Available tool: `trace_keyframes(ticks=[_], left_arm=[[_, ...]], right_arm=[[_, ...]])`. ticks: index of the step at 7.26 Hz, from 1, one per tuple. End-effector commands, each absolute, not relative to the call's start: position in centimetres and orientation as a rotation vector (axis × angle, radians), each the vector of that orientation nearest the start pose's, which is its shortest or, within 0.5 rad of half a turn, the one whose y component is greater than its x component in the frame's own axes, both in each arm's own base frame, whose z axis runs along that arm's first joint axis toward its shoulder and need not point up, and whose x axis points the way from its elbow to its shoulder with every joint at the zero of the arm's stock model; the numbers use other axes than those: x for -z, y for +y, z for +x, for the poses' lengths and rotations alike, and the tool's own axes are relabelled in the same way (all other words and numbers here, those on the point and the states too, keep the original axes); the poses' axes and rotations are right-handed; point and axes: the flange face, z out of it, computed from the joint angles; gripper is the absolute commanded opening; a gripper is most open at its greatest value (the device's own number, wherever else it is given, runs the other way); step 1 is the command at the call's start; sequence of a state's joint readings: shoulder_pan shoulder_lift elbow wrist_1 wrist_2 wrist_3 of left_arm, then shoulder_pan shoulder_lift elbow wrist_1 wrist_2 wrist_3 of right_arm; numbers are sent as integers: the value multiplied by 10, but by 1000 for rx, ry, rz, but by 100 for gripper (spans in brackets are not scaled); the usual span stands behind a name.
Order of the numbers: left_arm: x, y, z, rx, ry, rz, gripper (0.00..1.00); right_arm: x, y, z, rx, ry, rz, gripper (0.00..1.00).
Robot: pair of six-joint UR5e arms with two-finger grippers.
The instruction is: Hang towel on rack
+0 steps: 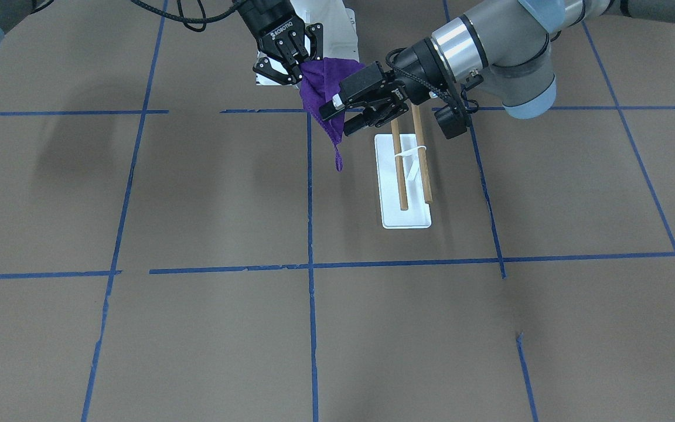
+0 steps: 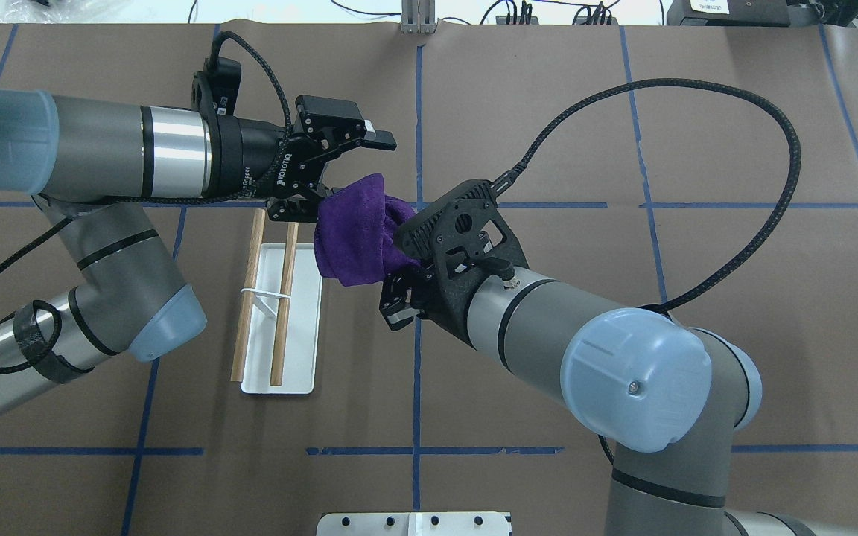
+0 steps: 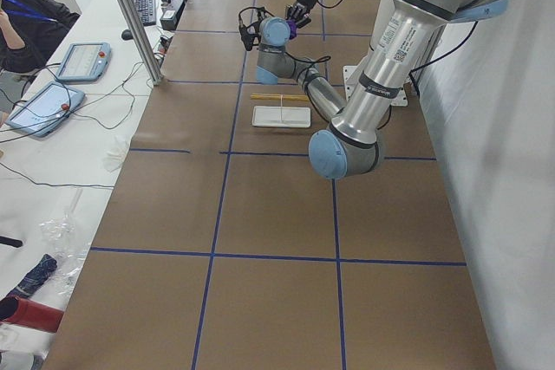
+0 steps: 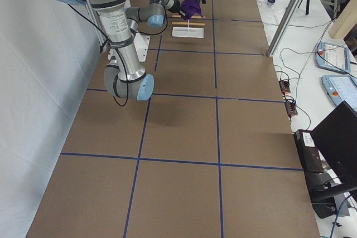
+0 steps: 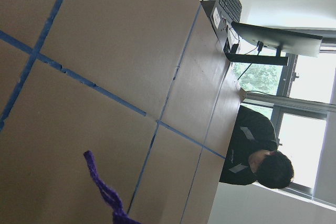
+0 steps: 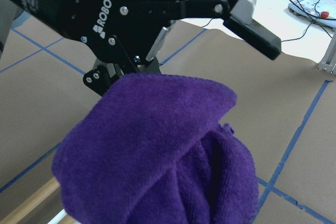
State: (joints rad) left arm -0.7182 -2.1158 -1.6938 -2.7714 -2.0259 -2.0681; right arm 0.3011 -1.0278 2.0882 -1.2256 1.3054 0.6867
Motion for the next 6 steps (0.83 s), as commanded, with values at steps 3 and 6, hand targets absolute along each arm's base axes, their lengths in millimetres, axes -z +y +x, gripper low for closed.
trace_keyframes(ticks=[3,6], left_arm=[[-166,-452,383,424,1848,-108,50],[-166,-447,388,400,1845,-98,36]], right_arm=[[-99,-309,-445,289,-1042,974,0],[-99,-309,-444,288,-1043,975,0]])
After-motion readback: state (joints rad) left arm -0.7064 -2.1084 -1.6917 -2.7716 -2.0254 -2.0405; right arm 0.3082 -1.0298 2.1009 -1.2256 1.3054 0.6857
